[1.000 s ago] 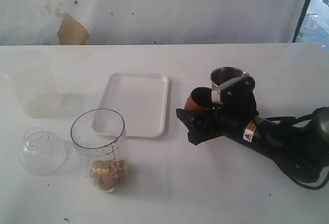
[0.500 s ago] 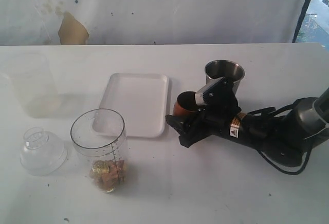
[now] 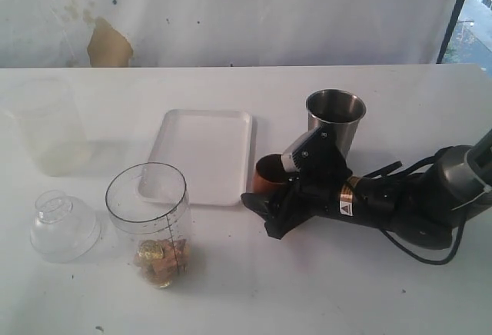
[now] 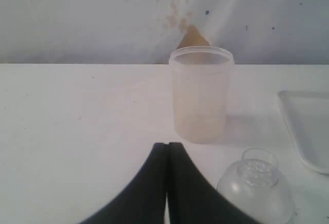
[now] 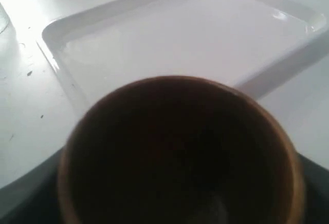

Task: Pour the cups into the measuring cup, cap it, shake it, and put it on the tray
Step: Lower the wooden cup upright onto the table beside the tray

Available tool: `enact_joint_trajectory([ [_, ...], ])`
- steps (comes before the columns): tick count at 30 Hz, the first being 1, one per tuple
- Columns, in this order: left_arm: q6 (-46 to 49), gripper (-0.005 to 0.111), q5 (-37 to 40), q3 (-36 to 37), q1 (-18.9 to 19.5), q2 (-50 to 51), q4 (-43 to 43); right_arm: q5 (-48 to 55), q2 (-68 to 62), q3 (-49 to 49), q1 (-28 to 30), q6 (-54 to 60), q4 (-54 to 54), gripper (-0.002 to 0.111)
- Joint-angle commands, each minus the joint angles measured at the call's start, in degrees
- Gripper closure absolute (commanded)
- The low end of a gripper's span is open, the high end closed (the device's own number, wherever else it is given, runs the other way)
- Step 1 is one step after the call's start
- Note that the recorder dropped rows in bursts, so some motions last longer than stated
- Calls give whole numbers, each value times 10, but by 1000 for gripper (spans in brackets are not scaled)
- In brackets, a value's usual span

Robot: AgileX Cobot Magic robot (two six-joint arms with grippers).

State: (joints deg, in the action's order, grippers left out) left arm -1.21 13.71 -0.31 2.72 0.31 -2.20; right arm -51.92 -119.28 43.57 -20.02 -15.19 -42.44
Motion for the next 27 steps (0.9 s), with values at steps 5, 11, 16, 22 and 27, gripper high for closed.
enact_joint_trajectory([
  [5,0,107,-4,3,-1,-3,-4,-30,6,3,-2,-1,-35,75],
  [11,0,107,-4,3,-1,-3,-4,-20,10,3,-2,-6,-36,20],
  [16,0,107,-4,3,-1,-3,-4,-14,33,3,-2,-18,-52,16],
  [22,0,107,-4,3,-1,-3,-4,67,96,3,-2,-35,-54,16],
  [27,0,107,-4,3,-1,-3,-4,85,178,3,-2,-115,-98,16],
])
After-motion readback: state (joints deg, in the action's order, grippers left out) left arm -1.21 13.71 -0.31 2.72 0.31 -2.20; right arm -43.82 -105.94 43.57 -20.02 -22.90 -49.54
